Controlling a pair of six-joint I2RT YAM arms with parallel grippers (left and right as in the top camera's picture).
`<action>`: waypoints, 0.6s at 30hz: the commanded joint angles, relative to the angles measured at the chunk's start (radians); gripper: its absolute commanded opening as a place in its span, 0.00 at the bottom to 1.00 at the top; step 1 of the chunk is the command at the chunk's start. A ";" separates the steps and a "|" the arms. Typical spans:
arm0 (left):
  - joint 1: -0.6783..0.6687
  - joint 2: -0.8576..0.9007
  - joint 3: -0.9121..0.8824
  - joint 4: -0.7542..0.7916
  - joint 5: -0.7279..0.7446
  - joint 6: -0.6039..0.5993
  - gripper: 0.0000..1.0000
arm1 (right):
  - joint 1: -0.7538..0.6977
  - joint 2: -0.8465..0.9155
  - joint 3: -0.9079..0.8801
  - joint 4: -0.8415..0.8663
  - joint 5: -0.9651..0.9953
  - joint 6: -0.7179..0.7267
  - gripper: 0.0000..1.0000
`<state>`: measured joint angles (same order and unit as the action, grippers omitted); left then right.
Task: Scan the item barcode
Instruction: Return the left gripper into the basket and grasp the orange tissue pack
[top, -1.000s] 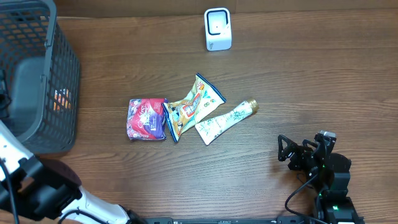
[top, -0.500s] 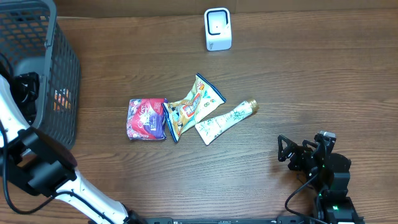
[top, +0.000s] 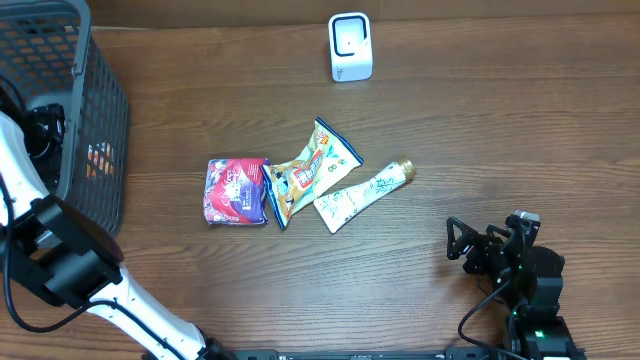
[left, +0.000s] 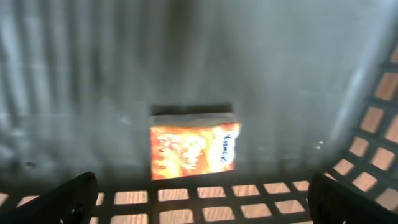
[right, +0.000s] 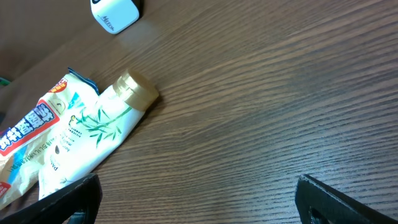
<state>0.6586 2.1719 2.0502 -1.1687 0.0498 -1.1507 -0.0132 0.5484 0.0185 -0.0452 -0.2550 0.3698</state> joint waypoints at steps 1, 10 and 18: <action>-0.019 0.018 0.014 0.023 0.006 -0.014 1.00 | -0.001 -0.001 -0.010 0.006 0.008 0.001 1.00; -0.045 0.100 0.014 0.063 0.049 -0.043 1.00 | -0.001 -0.001 -0.010 0.005 0.018 0.001 1.00; -0.046 0.212 0.014 0.080 0.082 -0.047 1.00 | -0.001 -0.001 -0.010 -0.006 0.018 0.001 1.00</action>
<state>0.6147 2.3623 2.0510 -1.1046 0.1135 -1.1809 -0.0132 0.5484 0.0185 -0.0532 -0.2470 0.3698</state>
